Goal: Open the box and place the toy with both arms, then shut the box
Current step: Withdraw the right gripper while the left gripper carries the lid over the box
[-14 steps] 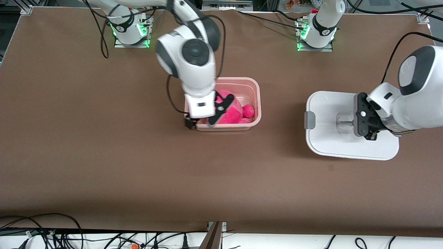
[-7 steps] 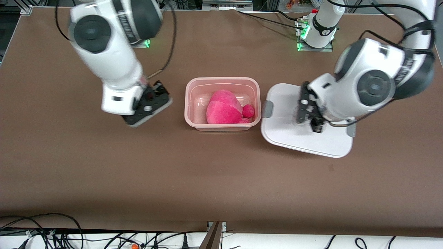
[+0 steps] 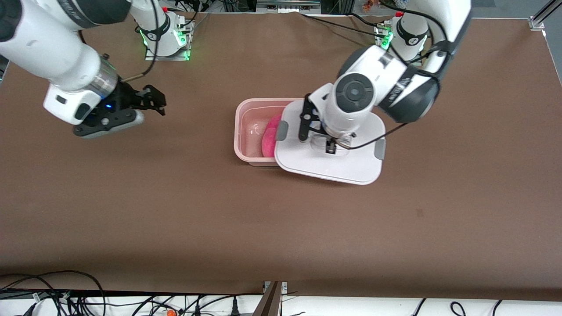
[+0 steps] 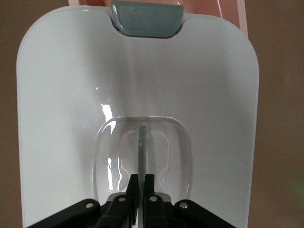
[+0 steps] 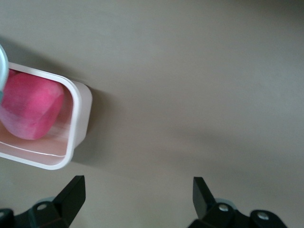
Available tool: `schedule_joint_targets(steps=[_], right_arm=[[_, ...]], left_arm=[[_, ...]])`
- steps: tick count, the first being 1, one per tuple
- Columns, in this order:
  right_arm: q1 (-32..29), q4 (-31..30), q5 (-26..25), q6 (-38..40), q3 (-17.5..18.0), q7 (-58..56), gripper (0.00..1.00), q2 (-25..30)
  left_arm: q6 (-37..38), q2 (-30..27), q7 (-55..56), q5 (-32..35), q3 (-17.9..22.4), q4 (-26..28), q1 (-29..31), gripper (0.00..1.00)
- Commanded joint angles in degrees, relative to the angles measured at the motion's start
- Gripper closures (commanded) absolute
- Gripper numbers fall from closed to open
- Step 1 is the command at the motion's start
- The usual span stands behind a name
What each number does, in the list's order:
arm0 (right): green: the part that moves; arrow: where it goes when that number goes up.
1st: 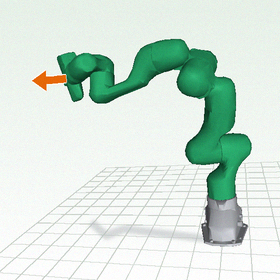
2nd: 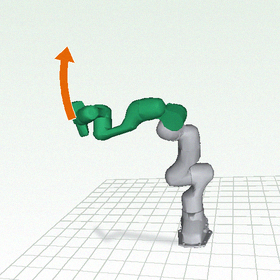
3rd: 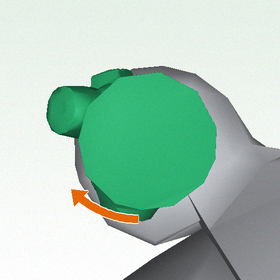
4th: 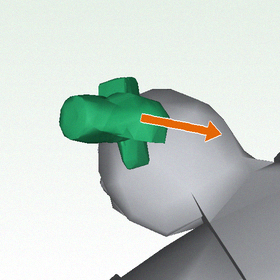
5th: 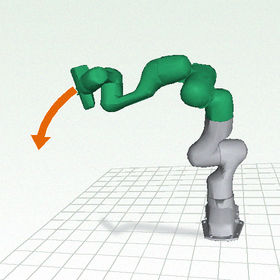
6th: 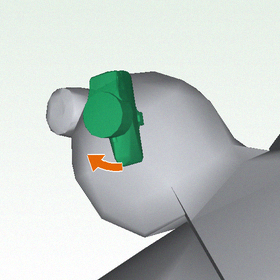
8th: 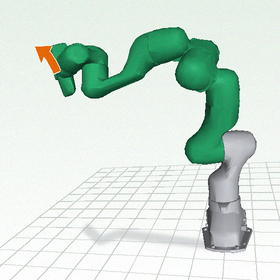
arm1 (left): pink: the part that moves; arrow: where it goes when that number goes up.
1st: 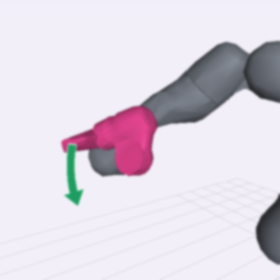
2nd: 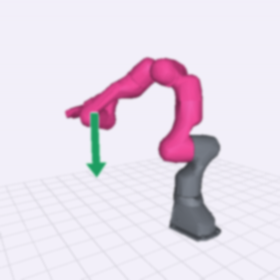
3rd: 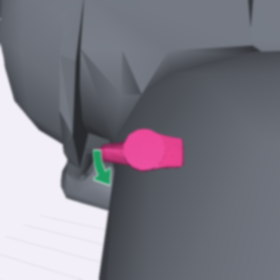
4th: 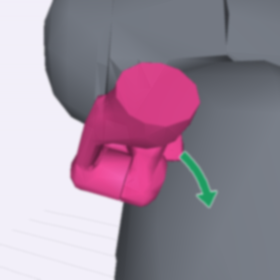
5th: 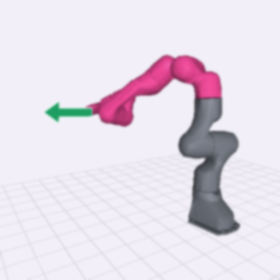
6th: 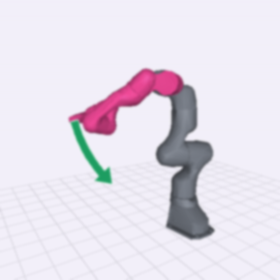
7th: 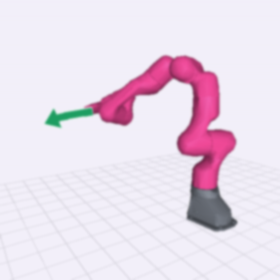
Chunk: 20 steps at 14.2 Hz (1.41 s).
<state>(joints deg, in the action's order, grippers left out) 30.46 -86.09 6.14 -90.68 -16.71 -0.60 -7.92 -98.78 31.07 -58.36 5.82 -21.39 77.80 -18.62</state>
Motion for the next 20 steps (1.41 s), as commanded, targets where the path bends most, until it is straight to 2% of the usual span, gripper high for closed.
schedule_joint_targets(steps=[1, 3, 5, 7, 12, 15, 20], right_arm=[[-8.2, -2.6, -2.8, 0.5, 5.9, 1.2, 0.00, 2.5], [-13.3, -2.9, -3.0, 1.5, 8.6, 0.8, 0.00, 3.3], [-16.5, -5.8, -5.9, 0.4, 10.9, 0.3, 0.00, 5.4], [-19.4, -9.2, -6.8, -1.4, 13.4, 0.4, 0.00, 7.7], [-19.7, -9.5, -6.1, -1.2, 13.1, 1.6, 0.00, 8.5], [-19.8, -9.2, -5.9, -0.8, 11.1, 1.4, 0.00, 8.6], [-19.7, -7.5, -6.1, 0.5, 10.1, 0.2, 0.00, 8.2]], left_arm=[[-1.9, 1.4, 5.0, -1.3, 0.6, -1.5, -4.1, 1.00], [-4.1, 1.7, 8.4, -1.0, 0.9, -1.5, -7.5, 1.00], [-5.4, 2.2, 9.5, -0.7, 1.2, -1.4, -9.2, 1.00], [-6.1, 2.9, 9.7, 0.1, 1.1, -1.4, -10.2, 1.00], [-6.2, 3.7, 13.7, 1.3, 1.2, -1.2, -12.1, 1.00], [-7.3, 4.7, 16.3, 2.0, 1.2, -1.2, -13.0, 1.00], [-9.0, 5.5, 17.9, 2.1, 1.2, -1.2, -13.4, 1.00]])
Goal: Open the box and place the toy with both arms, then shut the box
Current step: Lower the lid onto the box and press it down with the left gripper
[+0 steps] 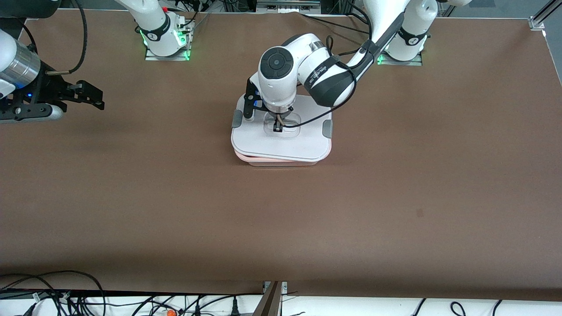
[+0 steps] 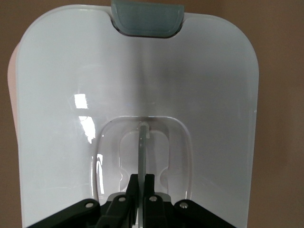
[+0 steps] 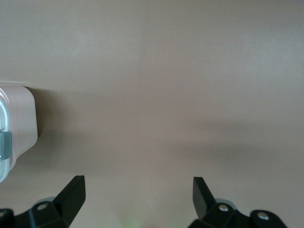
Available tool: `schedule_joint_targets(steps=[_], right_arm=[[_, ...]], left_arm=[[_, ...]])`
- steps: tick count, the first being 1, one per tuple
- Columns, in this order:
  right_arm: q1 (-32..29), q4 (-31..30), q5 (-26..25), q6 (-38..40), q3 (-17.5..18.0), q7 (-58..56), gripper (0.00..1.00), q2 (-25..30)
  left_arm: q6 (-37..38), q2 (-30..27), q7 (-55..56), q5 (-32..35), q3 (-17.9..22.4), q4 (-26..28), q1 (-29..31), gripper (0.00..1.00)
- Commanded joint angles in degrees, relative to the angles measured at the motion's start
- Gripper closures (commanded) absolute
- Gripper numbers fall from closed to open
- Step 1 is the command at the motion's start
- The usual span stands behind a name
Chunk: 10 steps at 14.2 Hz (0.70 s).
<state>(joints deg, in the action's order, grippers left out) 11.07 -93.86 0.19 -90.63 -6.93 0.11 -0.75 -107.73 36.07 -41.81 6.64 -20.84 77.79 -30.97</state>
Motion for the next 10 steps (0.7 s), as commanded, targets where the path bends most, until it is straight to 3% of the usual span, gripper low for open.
schedule_joint_targets(steps=[1, 10], right_arm=[[-0.3, 1.7, -0.4, 0.5, 0.4, -0.5, 0.00, 0.1], [-0.3, 3.6, -0.6, 2.7, 0.3, 0.7, 0.00, -1.4]], left_arm=[[0.0, 0.5, 1.4, 1.4, 0.6, -1.2, -1.1, 1.00], [0.2, 0.4, 6.2, 2.2, 0.8, -0.5, -0.8, 1.00]])
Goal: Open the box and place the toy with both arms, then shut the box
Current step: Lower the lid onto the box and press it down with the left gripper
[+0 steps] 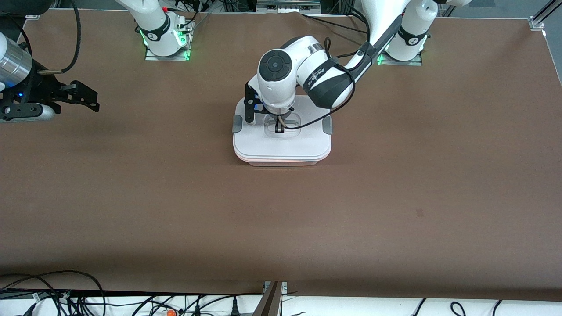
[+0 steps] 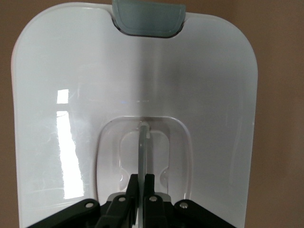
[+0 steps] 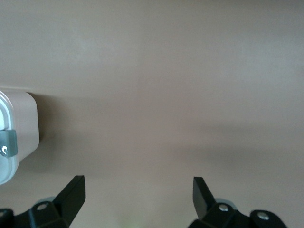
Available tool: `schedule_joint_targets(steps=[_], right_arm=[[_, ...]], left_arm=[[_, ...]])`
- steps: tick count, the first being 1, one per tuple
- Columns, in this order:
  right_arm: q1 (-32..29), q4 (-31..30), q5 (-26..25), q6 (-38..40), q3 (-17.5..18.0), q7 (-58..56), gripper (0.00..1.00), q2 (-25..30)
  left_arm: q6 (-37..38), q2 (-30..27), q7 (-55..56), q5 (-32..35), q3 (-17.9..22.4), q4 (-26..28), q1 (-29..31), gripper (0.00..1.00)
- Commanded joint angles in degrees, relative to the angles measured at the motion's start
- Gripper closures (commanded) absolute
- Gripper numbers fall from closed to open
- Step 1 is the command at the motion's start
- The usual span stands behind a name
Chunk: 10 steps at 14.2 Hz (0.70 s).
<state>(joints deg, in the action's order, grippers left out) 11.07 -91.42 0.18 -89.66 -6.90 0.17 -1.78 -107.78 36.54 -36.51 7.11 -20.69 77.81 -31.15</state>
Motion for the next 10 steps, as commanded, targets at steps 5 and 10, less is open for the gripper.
schedule_joint_targets(steps=[5, 10], right_arm=[[-0.4, 1.0, -1.0, 1.8, 0.2, 0.6, 0.00, -0.3], [-0.4, 1.0, -1.0, 1.9, 0.2, 0.6, 0.00, -0.4]], left_arm=[[0.3, 0.0, 0.5, 1.7, 0.9, -0.6, -0.2, 1.00], [0.1, 1.4, 1.1, 2.8, 0.9, -0.8, -0.8, 1.00]])
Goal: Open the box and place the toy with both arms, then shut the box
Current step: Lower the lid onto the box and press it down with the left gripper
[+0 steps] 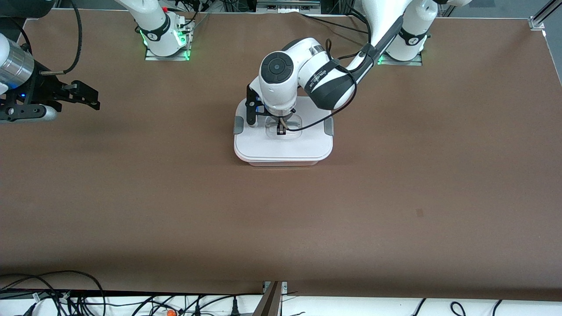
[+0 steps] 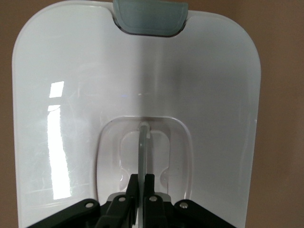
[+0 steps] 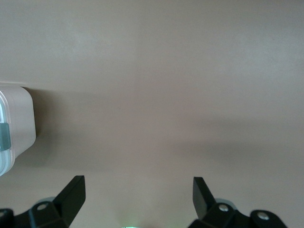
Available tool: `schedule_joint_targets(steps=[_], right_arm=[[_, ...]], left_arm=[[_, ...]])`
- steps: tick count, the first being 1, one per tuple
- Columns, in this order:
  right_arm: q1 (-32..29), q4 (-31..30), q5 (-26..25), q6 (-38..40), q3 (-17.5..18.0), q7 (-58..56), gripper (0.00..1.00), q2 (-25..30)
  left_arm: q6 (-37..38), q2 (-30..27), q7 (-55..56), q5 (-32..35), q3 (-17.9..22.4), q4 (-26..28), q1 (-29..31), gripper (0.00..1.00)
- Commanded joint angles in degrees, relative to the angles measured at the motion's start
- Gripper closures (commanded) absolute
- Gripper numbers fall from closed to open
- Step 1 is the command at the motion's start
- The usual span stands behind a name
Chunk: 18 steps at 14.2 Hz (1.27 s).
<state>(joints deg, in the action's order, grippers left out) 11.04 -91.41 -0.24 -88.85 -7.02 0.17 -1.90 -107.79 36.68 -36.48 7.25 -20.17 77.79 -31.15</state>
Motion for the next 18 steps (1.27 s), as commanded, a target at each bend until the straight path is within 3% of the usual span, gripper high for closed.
schedule_joint_targets(steps=[1, 18], right_arm=[[-0.4, 1.0, -0.5, 1.0, 0.3, 0.6, 0.00, -0.3], [-0.5, 1.2, -0.5, 0.1, 0.3, 0.6, 0.00, -0.3]], left_arm=[[0.1, 1.4, 1.1, 2.8, 0.4, -0.8, -0.8, 1.00], [0.1, 3.0, 1.8, 2.4, 0.4, -3.2, -0.8, 1.00]])
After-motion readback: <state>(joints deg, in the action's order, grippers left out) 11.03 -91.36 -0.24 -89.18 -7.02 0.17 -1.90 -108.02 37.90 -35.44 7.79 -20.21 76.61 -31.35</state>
